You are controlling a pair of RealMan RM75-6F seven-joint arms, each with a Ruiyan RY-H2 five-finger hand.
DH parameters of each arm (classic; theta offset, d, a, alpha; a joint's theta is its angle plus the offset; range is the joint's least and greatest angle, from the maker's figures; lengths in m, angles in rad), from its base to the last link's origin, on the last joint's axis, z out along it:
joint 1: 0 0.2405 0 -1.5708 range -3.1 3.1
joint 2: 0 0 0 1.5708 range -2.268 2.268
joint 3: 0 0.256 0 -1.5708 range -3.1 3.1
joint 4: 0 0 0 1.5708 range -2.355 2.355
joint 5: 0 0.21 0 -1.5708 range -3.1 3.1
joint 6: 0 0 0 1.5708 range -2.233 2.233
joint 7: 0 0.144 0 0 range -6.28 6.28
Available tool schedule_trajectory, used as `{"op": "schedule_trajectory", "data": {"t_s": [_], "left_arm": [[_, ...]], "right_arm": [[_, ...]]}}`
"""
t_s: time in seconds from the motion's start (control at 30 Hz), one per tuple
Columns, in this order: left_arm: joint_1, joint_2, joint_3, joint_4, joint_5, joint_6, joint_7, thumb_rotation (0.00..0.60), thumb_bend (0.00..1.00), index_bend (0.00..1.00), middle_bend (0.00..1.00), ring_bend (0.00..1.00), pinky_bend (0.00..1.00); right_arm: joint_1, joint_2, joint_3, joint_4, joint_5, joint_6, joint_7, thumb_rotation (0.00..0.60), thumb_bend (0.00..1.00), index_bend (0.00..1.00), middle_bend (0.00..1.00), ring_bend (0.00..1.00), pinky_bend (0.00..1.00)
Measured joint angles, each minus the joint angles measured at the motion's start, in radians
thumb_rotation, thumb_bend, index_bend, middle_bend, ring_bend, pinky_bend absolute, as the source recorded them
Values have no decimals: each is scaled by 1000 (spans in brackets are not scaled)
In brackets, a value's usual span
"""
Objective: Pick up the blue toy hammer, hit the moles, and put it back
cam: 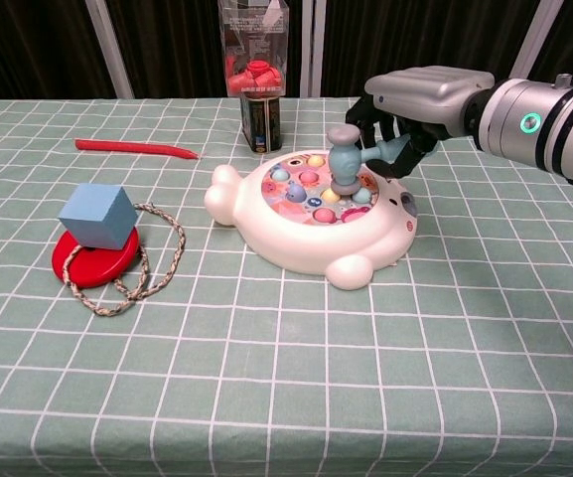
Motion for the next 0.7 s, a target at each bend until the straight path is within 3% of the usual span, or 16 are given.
{"op": "schedule_trajectory", "data": {"t_s": [0.37,0.7], "left_arm": [[6,1,-1,-1,7,16,-1,600,0,201,145,96,46],[12,1,0,-3,2,18,1,600,0,201,145,96,46]], "right_arm": [[-19,44,20,-80,-45,91,59,600,505,709,630,557,704],[48,2,19,-40,-1,29,-24,600,506,709,629,557,704]]}}
